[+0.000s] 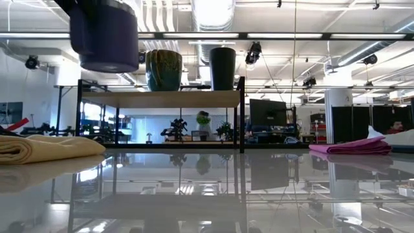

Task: Stack small to large cups/mugs on shelf
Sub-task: Put the purple mug on the shelf

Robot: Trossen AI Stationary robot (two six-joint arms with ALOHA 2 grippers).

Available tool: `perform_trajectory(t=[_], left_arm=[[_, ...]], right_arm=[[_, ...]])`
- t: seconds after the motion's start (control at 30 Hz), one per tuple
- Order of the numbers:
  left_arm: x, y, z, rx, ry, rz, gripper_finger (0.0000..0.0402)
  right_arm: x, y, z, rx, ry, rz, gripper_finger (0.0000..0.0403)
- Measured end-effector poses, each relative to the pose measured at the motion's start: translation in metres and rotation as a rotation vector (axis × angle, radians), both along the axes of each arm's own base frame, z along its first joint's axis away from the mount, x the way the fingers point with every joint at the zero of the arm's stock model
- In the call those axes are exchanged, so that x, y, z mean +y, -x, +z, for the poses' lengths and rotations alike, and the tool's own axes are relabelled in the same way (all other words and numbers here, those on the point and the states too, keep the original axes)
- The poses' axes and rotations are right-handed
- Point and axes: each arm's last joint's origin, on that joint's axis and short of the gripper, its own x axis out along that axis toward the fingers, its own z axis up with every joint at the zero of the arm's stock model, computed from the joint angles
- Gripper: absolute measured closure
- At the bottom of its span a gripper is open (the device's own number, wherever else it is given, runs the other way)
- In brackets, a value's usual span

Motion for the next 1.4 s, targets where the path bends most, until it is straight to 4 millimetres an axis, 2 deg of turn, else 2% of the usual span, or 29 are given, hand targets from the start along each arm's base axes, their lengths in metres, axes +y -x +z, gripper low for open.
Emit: perform_trajectory(t=[0.23, 0.47, 0.63, 0.87, 1.1, 1.4], left_arm=[[0.044, 0.013, 0.008, 0.009, -0.017, 0.035, 0.0331], [0.078, 0.038, 0.015, 0.002, -0.037, 0.050, 0.0331], [0.095, 0.051, 0.011, 0.043, -0.062, 0.031, 0.0331], [0.117, 0.051, 0.010, 0.159, -0.140, -0.025, 0.0331], [0.139, 0.064, 0.017, 0.156, -0.166, 0.037, 0.0331], [0.150, 0.072, 0.021, 0.082, -0.168, 0.024, 0.0331]], right_arm=[[-0.006, 0.015, -0.008, -0.005, -0.019, -0.028, 0.0191], [-0.015, 0.026, -0.005, -0.039, -0.033, -0.050, 0.0191], [-0.018, 0.029, -0.002, -0.064, -0.019, -0.059, 0.0191], [-0.020, 0.027, -0.002, -0.089, -0.045, -0.097, 0.0191], [-0.020, 0.027, -0.003, -0.122, -0.078, -0.134, 0.0191], [-0.020, 0.027, -0.004, -0.134, -0.092, -0.146, 0.0191]])
